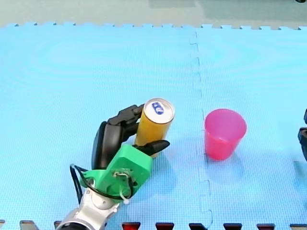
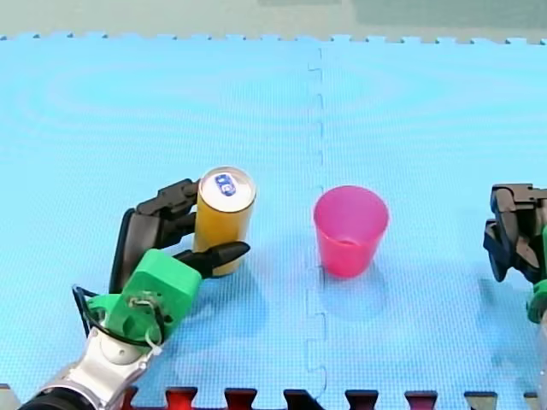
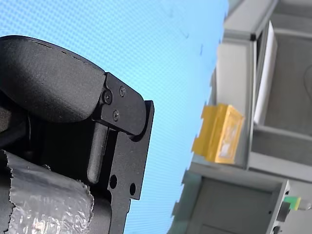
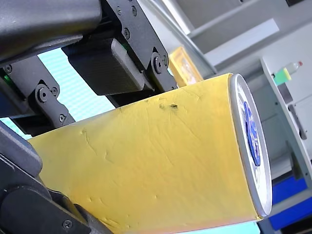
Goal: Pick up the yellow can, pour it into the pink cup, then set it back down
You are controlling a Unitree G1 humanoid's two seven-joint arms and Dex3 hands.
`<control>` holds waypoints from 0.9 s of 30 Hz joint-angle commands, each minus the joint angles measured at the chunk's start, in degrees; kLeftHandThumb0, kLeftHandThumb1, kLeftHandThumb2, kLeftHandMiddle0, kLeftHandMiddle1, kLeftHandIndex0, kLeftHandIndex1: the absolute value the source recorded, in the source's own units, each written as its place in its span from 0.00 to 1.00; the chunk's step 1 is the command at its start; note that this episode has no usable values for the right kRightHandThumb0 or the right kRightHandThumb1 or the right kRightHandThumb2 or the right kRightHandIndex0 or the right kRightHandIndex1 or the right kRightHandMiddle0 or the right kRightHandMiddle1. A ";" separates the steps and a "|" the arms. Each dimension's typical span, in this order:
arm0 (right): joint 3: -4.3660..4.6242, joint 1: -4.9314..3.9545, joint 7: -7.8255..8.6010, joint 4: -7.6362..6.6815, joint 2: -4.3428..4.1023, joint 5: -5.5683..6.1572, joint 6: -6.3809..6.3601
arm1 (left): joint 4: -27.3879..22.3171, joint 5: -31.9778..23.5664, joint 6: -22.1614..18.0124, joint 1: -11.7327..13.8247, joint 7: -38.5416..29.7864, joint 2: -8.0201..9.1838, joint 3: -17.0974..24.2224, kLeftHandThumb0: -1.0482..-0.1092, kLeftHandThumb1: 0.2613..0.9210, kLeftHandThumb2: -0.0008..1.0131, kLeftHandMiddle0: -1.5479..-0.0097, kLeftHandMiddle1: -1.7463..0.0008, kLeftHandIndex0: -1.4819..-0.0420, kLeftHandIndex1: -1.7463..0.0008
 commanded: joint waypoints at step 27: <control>-0.11 -0.68 0.37 -0.13 -0.91 0.71 0.65 | 1.42 -4.50 -1.96 1.81 -5.56 0.58 3.51 0.72 0.87 0.00 0.17 1.00 0.21 1.00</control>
